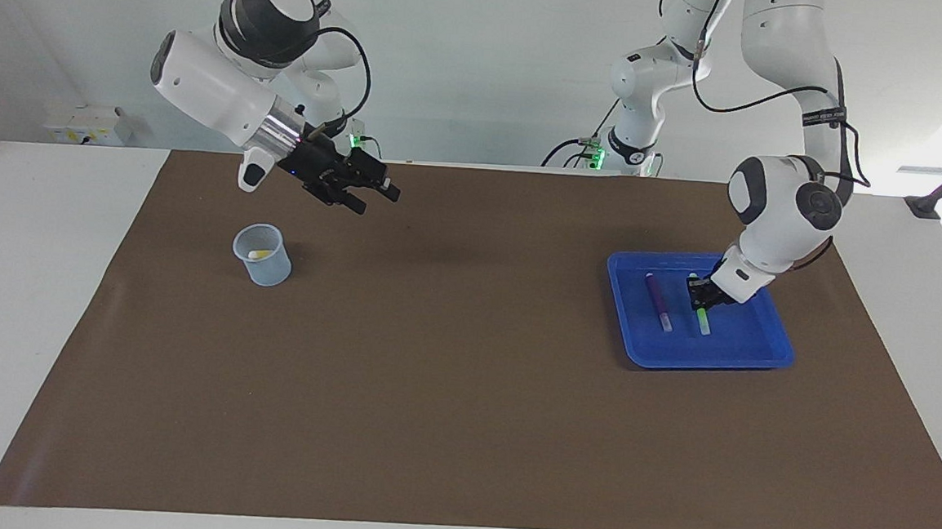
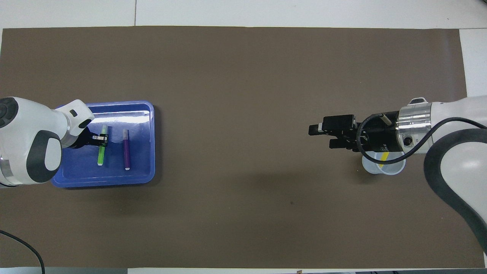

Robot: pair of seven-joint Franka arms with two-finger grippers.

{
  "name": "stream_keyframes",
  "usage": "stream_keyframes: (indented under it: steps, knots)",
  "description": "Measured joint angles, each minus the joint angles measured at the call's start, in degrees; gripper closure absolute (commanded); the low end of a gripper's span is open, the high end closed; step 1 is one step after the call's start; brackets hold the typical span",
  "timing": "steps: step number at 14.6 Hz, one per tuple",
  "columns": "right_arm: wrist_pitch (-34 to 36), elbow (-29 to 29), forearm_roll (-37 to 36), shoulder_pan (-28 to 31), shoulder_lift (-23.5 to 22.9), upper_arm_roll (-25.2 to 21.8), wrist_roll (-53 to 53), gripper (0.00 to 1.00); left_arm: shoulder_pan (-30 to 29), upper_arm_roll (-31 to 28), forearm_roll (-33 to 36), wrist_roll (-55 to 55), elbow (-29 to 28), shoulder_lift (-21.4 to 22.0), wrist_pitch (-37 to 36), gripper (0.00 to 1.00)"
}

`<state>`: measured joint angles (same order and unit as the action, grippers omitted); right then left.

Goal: Transfer and insert pens with both arms
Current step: 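Grasp the green pen with the left gripper while the right gripper withdraws, then carry the green pen toward the waiting right gripper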

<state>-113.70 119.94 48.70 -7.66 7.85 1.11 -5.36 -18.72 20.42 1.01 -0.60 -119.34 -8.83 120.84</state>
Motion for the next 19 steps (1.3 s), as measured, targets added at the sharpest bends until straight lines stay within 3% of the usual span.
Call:
stream_keyframes:
  steps: [4, 8, 14, 19]
  knots:
    - [-2.4, 0.0, 0.0, -2.5, 0.0, 0.0, -2.0, 0.0, 3.0, 0.3, -4.8, 10.2, 7.5, 0.1, -10.7, 1.0]
    - [-2.6, 0.2, 0.0, -3.1, 0.0, 0.0, -2.1, 0.0, 6.2, 0.5, -15.9, 32.2, 14.0, 0.4, -17.9, 1.0]
    - [-4.5, 0.3, 3.6, -4.4, 0.0, 0.1, -5.6, 0.0, 7.4, 9.0, -29.0, 71.6, 15.4, 0.9, -16.9, 1.0]
    - [-11.4, 0.6, 4.3, -9.5, -0.1, 0.2, -7.9, 0.0, 12.7, 13.0, -36.0, 90.6, 14.2, 0.9, -6.8, 1.0]
